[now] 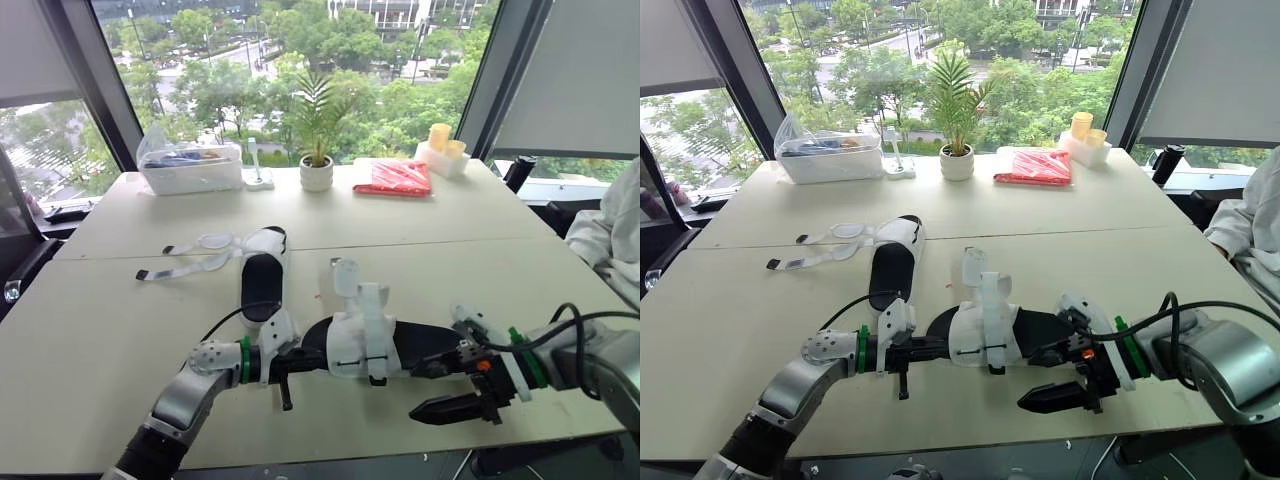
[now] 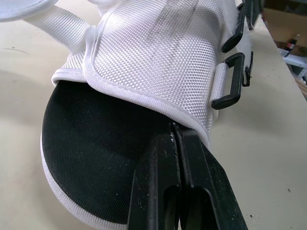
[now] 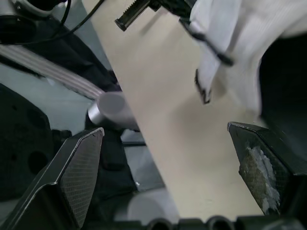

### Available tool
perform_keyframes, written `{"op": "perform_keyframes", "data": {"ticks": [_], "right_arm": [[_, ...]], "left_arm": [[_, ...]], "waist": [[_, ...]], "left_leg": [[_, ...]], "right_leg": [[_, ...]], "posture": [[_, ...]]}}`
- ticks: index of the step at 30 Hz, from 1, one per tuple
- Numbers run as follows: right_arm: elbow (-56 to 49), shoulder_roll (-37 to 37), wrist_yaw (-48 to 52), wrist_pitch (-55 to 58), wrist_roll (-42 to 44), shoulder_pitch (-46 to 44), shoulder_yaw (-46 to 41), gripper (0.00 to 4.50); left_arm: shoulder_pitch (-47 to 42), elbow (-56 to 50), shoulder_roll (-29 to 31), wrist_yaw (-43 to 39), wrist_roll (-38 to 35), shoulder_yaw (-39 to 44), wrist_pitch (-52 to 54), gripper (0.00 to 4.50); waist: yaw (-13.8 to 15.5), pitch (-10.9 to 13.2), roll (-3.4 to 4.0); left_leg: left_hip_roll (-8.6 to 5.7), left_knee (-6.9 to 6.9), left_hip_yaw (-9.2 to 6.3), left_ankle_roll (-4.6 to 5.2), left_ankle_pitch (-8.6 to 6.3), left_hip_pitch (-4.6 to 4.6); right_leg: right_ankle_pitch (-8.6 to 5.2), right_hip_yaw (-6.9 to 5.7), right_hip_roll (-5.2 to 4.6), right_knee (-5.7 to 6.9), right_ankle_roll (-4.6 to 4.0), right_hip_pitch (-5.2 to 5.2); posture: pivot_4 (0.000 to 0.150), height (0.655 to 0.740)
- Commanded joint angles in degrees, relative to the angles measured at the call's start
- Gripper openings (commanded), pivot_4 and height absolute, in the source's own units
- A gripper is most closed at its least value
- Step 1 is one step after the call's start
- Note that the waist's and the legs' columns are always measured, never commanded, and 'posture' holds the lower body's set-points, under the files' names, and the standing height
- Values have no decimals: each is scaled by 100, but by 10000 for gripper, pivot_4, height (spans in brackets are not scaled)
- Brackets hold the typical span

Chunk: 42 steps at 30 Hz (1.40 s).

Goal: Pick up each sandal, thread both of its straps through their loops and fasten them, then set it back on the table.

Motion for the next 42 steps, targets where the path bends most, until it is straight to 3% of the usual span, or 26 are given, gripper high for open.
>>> {"op": "perform_keyframes", "data": {"ticks": [1, 17, 21, 27, 34, 42], "right_arm": [[-73, 262, -450, -178, -2, 169, 73, 44732], [987, 905, -934, -633, -66, -594, 651, 44732], [1065, 938, -927, -518, 38, -721, 729, 32908], [993, 1048, -996, -222, 243, -738, 794, 896], [949, 967, -1000, -112, 154, -527, 1053, 377], [749, 258, -627, -339, -29, 253, 1535, 377]], "left_arm": [[-6, 124, -12, -43, 40, -111, 51, 0], [46, 45, -26, -4, 36, -123, 98, 0], [89, 22, -20, 30, 76, -152, 69, 0], [110, 14, -28, 67, 87, -140, 59, 0], [175, -51, -26, 106, 79, -155, 70, 0], [272, -161, -27, 107, 75, -240, 126, 0]], "waist": [[-1, -1, -2], [-10, -1, -1], [-10, -1, -1], [-6, -1, -1], [-9, -1, -1], [-8, -2, -1]], "left_leg": [[0, 3, 0, 0, 0, 0], [-1, 10, 0, 1, 0, 1], [-1, 10, 0, 1, 0, 0], [-1, 8, 0, 6, -3, 0], [-1, 8, -1, 6, -3, 0], [0, 8, 0, 9, -5, 1]], "right_leg": [[0, -1, 0, 0, 0, 3], [1, 0, 1, 0, 2, 6], [1, 0, 1, 0, 2, 6], [2, 0, 1, -2, 4, 5], [1, 0, 1, -2, 3, 5], [1, 0, 1, -5, 4, 7]], "posture": [[1500, 7400], [1500, 7400], [1500, 7400], [1500, 7400], [1500, 7400], [1500, 7400]]}}
